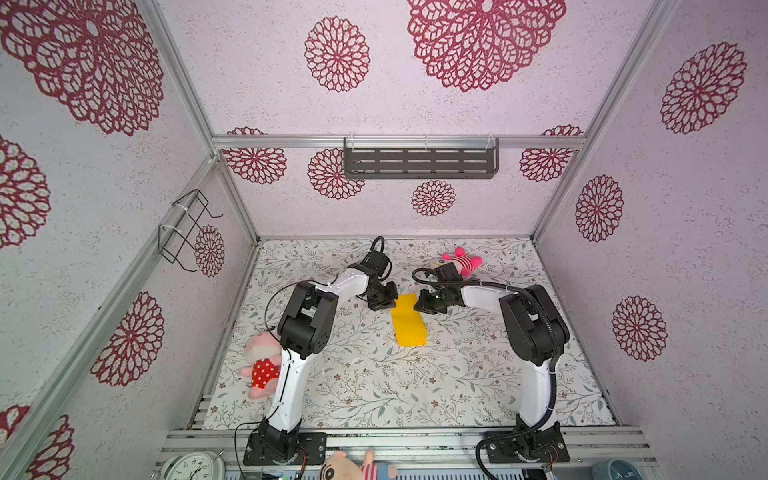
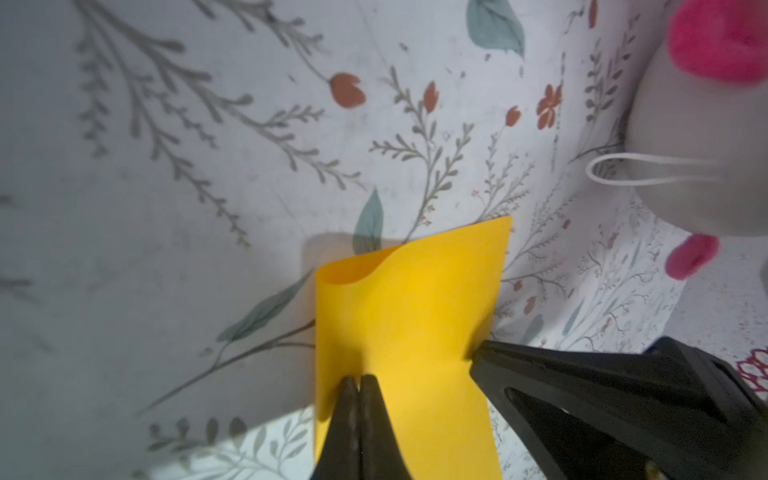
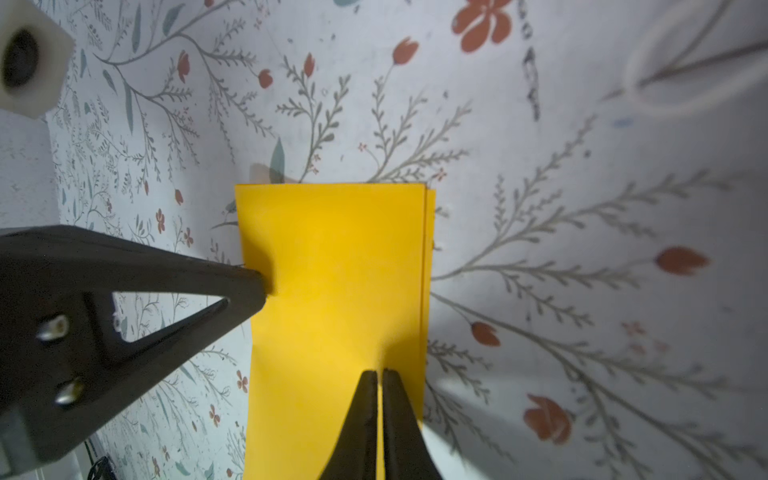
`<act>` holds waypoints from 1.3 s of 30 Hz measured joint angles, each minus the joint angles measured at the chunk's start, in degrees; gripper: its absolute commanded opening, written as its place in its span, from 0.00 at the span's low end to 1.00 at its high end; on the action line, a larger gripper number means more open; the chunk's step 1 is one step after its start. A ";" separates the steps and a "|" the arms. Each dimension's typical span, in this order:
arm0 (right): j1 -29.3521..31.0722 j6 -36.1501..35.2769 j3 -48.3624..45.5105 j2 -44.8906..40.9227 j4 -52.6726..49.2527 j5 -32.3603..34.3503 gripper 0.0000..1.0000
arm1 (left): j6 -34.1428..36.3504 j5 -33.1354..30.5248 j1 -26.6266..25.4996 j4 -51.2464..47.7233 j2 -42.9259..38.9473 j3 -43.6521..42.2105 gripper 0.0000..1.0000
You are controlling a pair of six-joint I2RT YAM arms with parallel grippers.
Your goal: Fold a paper plane with a square sheet of paper (pick it up from the middle)
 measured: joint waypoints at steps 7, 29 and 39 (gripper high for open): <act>0.00 -0.07 -0.04 0.00 0.04 0.02 0.11 | 1.31 -2.78 0.35 -2.78 -0.28 0.52 0.00; -0.02 -0.31 -0.55 -0.09 0.44 -0.04 0.11 | 1.29 3.48 1.29 1.92 -0.37 2.10 0.01; -0.02 -0.55 -1.11 -0.28 1.11 -0.11 0.11 | 1.40 0.44 1.70 1.18 2.16 2.80 0.01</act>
